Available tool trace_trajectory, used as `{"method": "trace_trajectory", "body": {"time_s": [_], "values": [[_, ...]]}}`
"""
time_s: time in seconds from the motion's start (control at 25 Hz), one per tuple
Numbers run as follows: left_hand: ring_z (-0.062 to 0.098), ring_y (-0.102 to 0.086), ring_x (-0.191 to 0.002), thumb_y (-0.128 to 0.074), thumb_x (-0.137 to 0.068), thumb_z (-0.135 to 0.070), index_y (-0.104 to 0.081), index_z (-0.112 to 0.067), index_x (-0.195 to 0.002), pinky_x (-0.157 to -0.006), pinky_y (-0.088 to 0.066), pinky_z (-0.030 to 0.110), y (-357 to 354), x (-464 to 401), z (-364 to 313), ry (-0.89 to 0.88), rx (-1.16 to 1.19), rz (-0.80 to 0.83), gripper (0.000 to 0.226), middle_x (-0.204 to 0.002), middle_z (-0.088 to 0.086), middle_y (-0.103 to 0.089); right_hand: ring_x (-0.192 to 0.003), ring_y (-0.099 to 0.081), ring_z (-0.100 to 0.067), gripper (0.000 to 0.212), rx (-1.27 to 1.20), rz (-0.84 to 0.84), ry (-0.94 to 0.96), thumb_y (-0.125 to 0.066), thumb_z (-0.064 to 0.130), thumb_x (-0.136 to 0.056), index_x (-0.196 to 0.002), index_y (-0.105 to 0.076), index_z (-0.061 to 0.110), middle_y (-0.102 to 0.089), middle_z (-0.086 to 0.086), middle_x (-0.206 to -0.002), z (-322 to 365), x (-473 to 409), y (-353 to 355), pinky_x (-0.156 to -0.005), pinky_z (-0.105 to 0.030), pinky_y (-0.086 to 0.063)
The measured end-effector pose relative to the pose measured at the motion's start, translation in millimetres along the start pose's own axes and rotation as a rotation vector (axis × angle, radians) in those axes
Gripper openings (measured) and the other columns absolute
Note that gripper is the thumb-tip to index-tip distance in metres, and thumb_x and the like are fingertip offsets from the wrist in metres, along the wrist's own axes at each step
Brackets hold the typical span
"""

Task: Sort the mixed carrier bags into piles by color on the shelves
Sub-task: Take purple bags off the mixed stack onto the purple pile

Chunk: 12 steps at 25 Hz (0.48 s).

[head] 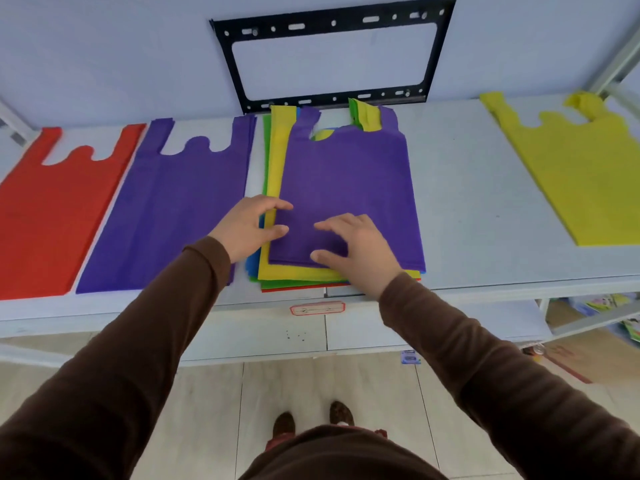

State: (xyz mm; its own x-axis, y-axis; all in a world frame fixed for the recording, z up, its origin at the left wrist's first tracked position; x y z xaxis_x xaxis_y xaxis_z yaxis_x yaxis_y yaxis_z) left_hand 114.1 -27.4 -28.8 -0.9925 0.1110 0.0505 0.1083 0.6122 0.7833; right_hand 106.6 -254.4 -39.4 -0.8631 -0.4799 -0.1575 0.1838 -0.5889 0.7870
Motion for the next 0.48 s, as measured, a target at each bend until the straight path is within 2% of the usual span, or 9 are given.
{"method": "trace_trajectory", "body": {"time_s": [0.2, 0.32, 0.4, 0.48], "values": [[0.003, -0.05, -0.123, -0.059, -0.094, -0.024, -0.061, -0.031, -0.124, -0.104, -0.037, 0.026, 7, 9, 12, -0.006, 0.186, 0.014, 0.031, -0.131, -0.012, -0.058, -0.115, -0.046, -0.02, 0.056, 0.122, 0.03, 0.034, -0.067, 0.053, -0.079, -0.126, -0.059, 0.025, -0.059, 0.004, -0.126, 20, -5, -36, -0.099, -0.038, -0.044], [0.002, -0.051, -0.124, -0.058, -0.095, -0.023, -0.062, -0.03, -0.122, -0.104, -0.04, 0.027, 11, 11, 19, -0.041, 0.253, 0.057, 0.029, -0.129, -0.011, -0.06, -0.111, -0.052, -0.019, 0.043, 0.2, -0.037, 0.027, -0.063, 0.047, -0.086, -0.123, -0.064, 0.025, -0.065, 0.005, -0.123, 24, -2, -38, -0.092, -0.033, -0.048], [0.002, -0.053, -0.121, -0.058, -0.094, -0.02, -0.063, -0.027, -0.12, -0.102, -0.041, 0.025, 13, 11, 21, -0.06, 0.302, 0.054, 0.027, -0.126, -0.01, -0.062, -0.106, -0.058, -0.018, 0.033, 0.289, -0.122, 0.006, -0.056, 0.042, -0.092, -0.118, -0.067, 0.025, -0.07, 0.006, -0.116, 30, 1, -39, -0.082, -0.033, -0.053], [0.003, -0.056, -0.118, -0.059, -0.093, -0.02, -0.065, -0.025, -0.117, -0.1, -0.042, 0.025, 15, 10, 20, -0.073, 0.333, 0.038, 0.025, -0.121, -0.009, -0.064, -0.103, -0.061, -0.016, 0.031, 0.262, -0.179, -0.06, -0.053, 0.042, -0.094, -0.115, -0.069, 0.025, -0.073, 0.006, -0.108, 35, 1, -39, -0.078, -0.033, -0.055]]}}
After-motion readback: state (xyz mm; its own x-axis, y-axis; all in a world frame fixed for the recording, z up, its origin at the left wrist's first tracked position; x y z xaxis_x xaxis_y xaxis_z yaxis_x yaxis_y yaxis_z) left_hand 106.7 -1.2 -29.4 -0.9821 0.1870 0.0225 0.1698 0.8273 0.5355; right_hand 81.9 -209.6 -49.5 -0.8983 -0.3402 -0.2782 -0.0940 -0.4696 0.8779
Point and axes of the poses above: each hand's wrist, its own x-axis away from the middle knuckle, its own y-axis out of the back of the hand, z = x × y, the point moved 2 cm from there along -x, towards the middle knuckle
